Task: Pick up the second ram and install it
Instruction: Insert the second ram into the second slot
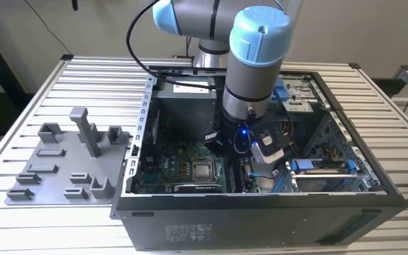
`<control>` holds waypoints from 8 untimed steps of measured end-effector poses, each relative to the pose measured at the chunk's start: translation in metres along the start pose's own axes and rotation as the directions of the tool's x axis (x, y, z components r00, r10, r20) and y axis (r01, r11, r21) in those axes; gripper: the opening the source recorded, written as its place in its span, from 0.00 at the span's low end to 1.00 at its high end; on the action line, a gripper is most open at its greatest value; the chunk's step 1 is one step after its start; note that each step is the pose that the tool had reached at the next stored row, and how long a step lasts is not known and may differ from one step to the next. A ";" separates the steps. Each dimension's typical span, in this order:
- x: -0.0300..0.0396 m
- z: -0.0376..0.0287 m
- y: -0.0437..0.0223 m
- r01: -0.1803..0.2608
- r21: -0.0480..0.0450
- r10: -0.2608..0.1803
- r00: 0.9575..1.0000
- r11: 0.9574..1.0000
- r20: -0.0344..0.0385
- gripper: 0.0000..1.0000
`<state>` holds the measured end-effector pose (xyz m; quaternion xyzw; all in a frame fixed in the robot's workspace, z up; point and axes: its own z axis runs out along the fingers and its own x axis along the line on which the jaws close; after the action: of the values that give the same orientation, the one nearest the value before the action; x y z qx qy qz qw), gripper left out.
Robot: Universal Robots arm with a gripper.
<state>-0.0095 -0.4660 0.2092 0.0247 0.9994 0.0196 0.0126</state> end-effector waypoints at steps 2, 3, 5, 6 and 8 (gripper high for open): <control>0.0001 -0.0003 -0.0003 0.000 0.001 0.000 1.000 1.000 0.000 0.21; 0.0001 -0.0003 -0.0003 0.000 0.002 0.000 1.000 1.000 0.000 0.28; 0.0001 0.0000 -0.0003 0.000 0.002 0.000 1.000 1.000 -0.001 0.28; 0.0001 0.0003 -0.0003 0.000 0.002 0.000 1.000 1.000 0.000 0.28; 0.0001 0.0004 -0.0003 0.000 0.002 0.000 1.000 1.000 0.000 0.28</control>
<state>-0.0096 -0.4663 0.2089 0.0247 0.9994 0.0189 0.0124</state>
